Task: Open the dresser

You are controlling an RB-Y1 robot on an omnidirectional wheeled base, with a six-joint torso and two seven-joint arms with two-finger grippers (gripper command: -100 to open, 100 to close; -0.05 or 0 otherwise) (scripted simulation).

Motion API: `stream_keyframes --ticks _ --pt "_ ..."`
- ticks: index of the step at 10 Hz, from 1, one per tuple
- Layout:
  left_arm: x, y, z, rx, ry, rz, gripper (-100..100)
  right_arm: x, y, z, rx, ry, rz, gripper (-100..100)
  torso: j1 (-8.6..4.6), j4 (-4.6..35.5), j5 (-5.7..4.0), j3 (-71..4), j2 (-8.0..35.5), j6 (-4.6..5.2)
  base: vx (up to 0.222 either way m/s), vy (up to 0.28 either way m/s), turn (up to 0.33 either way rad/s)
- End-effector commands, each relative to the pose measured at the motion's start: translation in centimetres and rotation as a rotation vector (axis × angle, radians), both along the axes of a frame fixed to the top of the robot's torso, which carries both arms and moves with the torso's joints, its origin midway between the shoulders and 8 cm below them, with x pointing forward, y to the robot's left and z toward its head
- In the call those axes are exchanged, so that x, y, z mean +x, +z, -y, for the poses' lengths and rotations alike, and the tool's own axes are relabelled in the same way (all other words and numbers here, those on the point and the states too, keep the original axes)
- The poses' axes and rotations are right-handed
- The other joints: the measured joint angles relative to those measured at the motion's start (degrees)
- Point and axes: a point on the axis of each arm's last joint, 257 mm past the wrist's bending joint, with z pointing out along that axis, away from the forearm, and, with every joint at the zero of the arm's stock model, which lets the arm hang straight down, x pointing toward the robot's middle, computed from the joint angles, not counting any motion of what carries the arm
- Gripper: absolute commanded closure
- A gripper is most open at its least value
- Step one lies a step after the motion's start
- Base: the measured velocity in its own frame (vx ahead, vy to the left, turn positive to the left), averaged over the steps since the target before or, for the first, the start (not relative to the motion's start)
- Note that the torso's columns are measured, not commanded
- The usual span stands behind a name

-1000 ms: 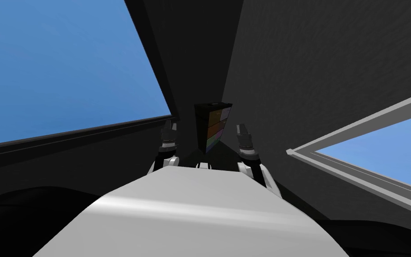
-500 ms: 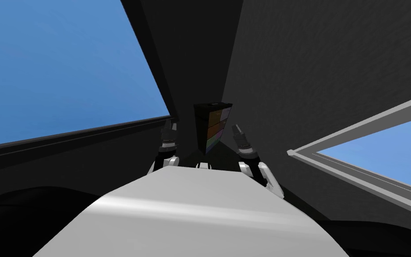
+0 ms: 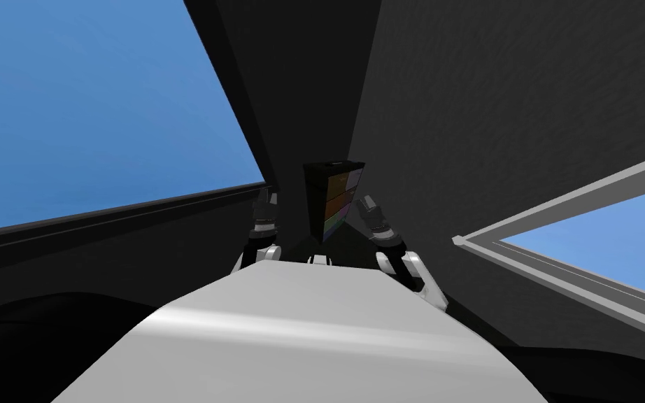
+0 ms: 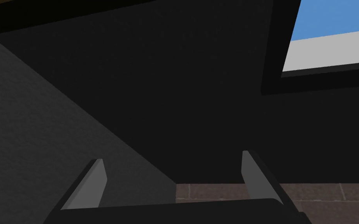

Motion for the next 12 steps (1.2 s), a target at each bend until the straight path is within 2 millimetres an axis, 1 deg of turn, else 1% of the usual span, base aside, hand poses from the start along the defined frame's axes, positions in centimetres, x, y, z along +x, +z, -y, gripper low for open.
stream_keyframes --ticks 1,8,10,11,12 --pt "0.0 0.0 0.0 0.000 0.000 0.000 0 0.4 -0.8 -0.6 -0.118 -0.041 0.019 -100 -0.01 0.00 0.00 -0.01 -0.02 0.00 0.034 0.002 -0.005" --pt "0.0 0.0 0.0 0.000 0.000 0.000 0 2.1 -2.8 -1.6 -0.458 -0.164 0.100 -100 -0.01 0.00 0.00 0.01 0.01 0.00 0.040 0.002 0.000" --pt "0.0 0.0 0.0 0.000 0.000 0.000 0 2.2 -3.2 -1.8 -0.494 -0.178 0.109 -100 -0.01 0.00 0.00 0.00 0.00 0.00 0.029 0.000 0.003" --pt "0.0 0.0 0.0 0.000 0.000 0.000 0 2.7 -3.5 -1.8 -0.564 -0.205 0.132 -100 -0.01 0.02 0.00 0.03 0.06 0.00 0.034 0.001 0.014" --pt "0.0 0.0 0.0 0.000 0.000 0.000 0 2.7 -3.7 -1.8 -0.585 -0.213 0.137 -100 -0.02 0.01 0.00 0.00 0.00 -0.01 0.037 -0.001 0.009"
